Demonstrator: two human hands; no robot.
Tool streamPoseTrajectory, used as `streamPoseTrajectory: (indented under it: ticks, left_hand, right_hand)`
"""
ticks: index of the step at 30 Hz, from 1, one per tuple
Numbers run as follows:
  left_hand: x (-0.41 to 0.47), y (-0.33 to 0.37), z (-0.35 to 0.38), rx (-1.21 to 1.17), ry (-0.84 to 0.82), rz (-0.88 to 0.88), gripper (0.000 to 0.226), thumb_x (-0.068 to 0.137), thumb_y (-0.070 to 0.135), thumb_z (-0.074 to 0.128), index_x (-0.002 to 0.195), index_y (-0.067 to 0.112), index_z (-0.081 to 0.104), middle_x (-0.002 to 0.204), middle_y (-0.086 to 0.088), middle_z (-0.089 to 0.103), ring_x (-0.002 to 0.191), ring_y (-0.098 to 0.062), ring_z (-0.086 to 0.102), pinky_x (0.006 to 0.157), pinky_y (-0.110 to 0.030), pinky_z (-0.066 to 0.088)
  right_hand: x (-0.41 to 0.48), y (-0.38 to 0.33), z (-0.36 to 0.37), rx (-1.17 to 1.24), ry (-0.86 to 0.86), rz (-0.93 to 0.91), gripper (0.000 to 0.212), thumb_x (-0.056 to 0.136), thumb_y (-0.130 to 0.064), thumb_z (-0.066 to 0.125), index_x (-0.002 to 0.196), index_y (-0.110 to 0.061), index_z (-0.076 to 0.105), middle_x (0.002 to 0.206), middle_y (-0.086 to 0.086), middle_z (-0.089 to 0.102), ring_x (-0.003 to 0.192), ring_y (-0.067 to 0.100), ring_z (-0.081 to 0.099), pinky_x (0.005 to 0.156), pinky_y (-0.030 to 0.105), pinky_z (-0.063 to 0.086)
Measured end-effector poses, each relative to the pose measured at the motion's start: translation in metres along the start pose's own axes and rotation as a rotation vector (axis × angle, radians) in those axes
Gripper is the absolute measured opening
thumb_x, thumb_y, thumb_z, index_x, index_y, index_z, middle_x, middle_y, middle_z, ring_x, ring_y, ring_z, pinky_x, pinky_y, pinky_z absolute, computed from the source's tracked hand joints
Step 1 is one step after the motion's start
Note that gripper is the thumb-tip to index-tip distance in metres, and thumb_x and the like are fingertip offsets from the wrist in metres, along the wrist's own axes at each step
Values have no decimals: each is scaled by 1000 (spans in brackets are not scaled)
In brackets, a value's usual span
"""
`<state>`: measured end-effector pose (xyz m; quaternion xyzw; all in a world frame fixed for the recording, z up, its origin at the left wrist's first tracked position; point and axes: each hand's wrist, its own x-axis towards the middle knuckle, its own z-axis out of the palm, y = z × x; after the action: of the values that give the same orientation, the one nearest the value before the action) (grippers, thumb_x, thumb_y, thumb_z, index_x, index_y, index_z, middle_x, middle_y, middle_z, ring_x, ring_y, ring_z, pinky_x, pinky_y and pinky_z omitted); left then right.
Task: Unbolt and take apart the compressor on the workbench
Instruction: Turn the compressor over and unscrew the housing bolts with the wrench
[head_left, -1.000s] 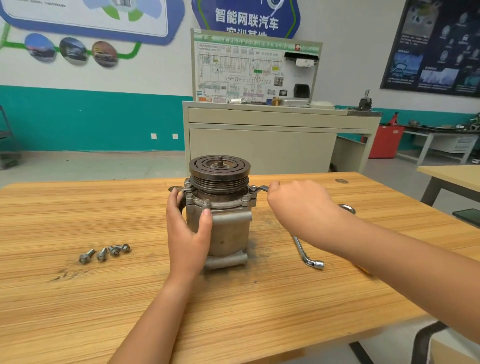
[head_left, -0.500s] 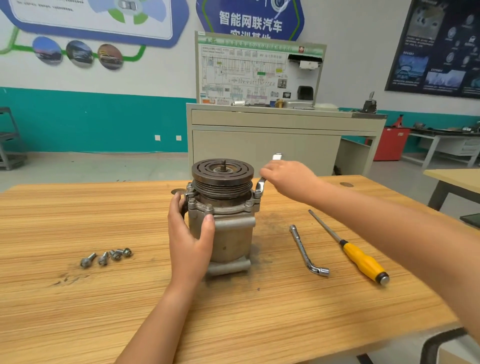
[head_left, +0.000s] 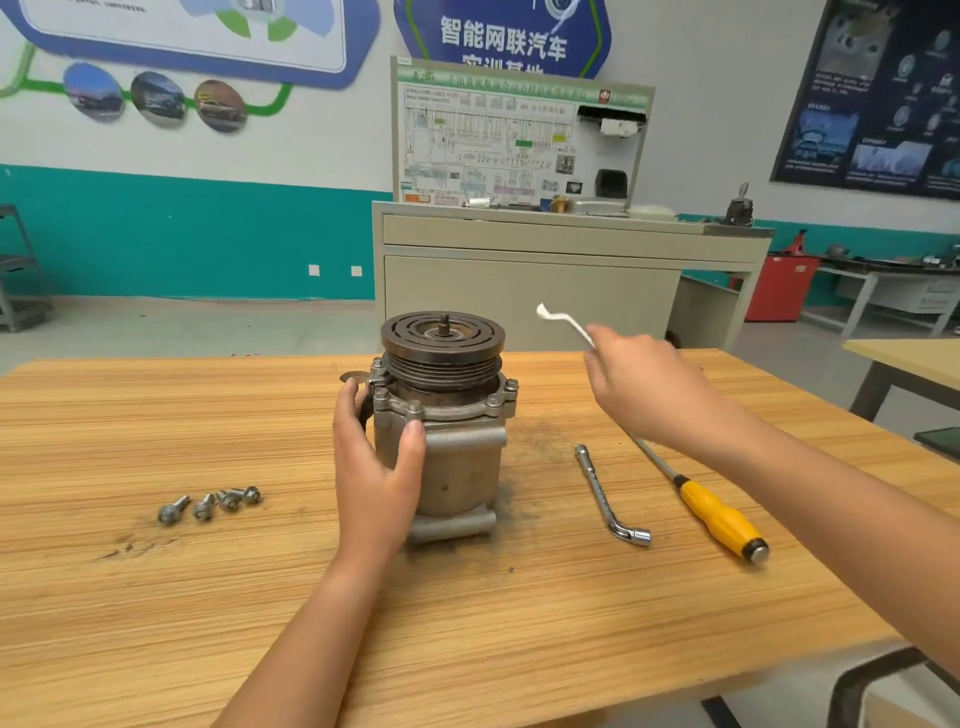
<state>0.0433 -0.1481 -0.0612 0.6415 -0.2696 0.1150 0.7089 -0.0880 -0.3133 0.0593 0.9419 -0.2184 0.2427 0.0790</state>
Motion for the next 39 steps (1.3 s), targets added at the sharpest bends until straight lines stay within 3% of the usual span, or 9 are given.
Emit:
streamPoseTrajectory:
  ticks: [4, 9, 14, 23, 28, 31, 33, 35, 39]
  left_hand:
    - [-1, 0, 0, -12, 1, -9, 80, 73, 58, 48, 145, 33, 21, 143, 10, 38, 132, -1, 34, 112, -38, 31]
    - [-1, 0, 1, -21, 3, -17, 79, 73, 57, 49, 144, 34, 22, 141, 11, 38, 130, -1, 35, 111, -36, 32]
    - [1, 1, 1, -16, 5, -15, 75, 79, 44, 51, 146, 28, 22, 141, 10, 38, 130, -1, 34, 112, -34, 30]
    - [-1, 2, 1, -31, -1, -16, 73, 80, 44, 51, 145, 28, 22, 140, 11, 37, 131, -1, 33, 111, -31, 29]
    - [0, 2, 0, -47, 1, -19, 74, 79, 44, 52, 145, 30, 22, 141, 11, 36, 130, 1, 33, 110, -27, 29]
    - [0, 1, 1, -52, -2, -17, 74, 78, 44, 52, 144, 32, 21, 142, 8, 38, 131, -2, 34, 109, -27, 29]
    - [1, 1, 2, -41, 2, -9, 74, 78, 44, 51, 145, 31, 21, 143, 8, 38, 132, -3, 33, 111, -30, 30]
    - [1, 1, 3, -23, 2, 1, 75, 78, 44, 50, 146, 29, 21, 144, 6, 36, 133, -5, 33, 112, -35, 29]
    - [1, 1, 2, -12, -1, 1, 75, 79, 44, 50, 146, 28, 21, 144, 8, 35, 133, -5, 32, 113, -37, 29]
  right_hand:
    - [-24, -19, -8, -167, -250, -47, 24, 93, -11, 37, 114, -14, 48, 63, -4, 37, 53, 11, 33, 43, 26, 21]
    - [-20, -40, -13, -329, -275, -132, 38, 88, -1, 38, 125, -8, 41, 60, -2, 32, 50, 13, 28, 41, 27, 21]
    - [-11, -51, -23, -471, -367, -204, 25, 88, 2, 43, 108, -9, 54, 62, -3, 33, 52, 14, 35, 42, 25, 29]
    - [4, -52, -29, -620, -416, -330, 9, 89, -11, 41, 84, -14, 48, 64, -3, 40, 51, 12, 37, 41, 24, 28]
    - [22, -22, -22, -753, -404, -393, 16, 91, -4, 39, 96, -10, 54, 63, -2, 42, 50, 13, 39, 42, 23, 29]
    - [45, -11, 0, -713, -314, -390, 19, 92, -1, 42, 105, -8, 54, 86, 2, 61, 69, 21, 54, 55, 28, 39]
    - [63, -12, 18, -608, -217, -424, 21, 93, -2, 43, 111, -8, 51, 104, 6, 63, 91, 24, 60, 78, 33, 46]
    - [76, -15, 34, -494, -127, -484, 27, 93, -4, 41, 118, -9, 50, 118, 5, 59, 108, 22, 55, 98, 32, 36]
    - [83, -15, 48, -307, -34, -344, 31, 92, -1, 39, 118, -8, 53, 120, 8, 60, 110, 25, 55, 99, 35, 36]
